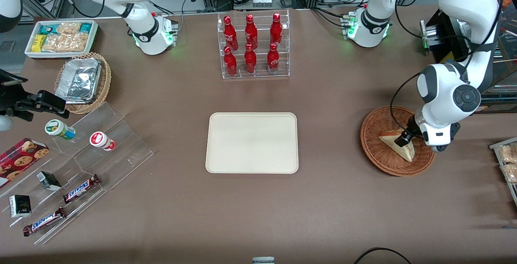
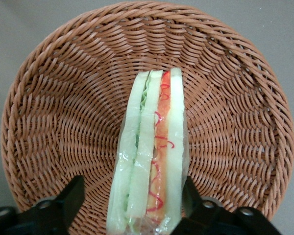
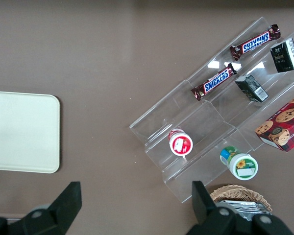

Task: Place sandwich from basket to tray
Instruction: 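Close the left gripper on the sandwich's upright edge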

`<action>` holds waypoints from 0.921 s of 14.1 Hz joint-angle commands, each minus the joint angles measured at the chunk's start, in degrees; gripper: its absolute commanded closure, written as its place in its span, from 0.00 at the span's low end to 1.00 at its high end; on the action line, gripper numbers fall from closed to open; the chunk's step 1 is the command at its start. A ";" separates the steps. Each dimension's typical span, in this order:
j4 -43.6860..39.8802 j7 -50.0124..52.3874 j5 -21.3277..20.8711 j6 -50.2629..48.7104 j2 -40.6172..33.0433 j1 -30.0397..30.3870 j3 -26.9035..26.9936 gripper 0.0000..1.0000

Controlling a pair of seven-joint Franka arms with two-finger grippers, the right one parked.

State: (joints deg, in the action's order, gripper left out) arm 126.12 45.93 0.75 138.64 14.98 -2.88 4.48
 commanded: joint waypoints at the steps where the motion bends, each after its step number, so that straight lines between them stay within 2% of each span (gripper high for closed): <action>1: -0.08 3.10 0.48 0.94 0.05 -1.16 0.27 0.63; 2: -0.25 3.63 0.48 0.85 0.13 -1.77 0.27 0.76; 3: -0.78 3.72 0.48 0.50 0.13 -1.86 0.27 0.84; 6: -3.32 3.29 -0.04 -3.17 -0.65 -2.56 0.18 0.84; 13: -17.90 3.11 -2.50 -28.04 -4.17 -9.06 0.27 0.83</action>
State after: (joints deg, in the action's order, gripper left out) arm 111.79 48.50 -0.70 115.76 11.83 -9.31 4.19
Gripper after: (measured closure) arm 0.824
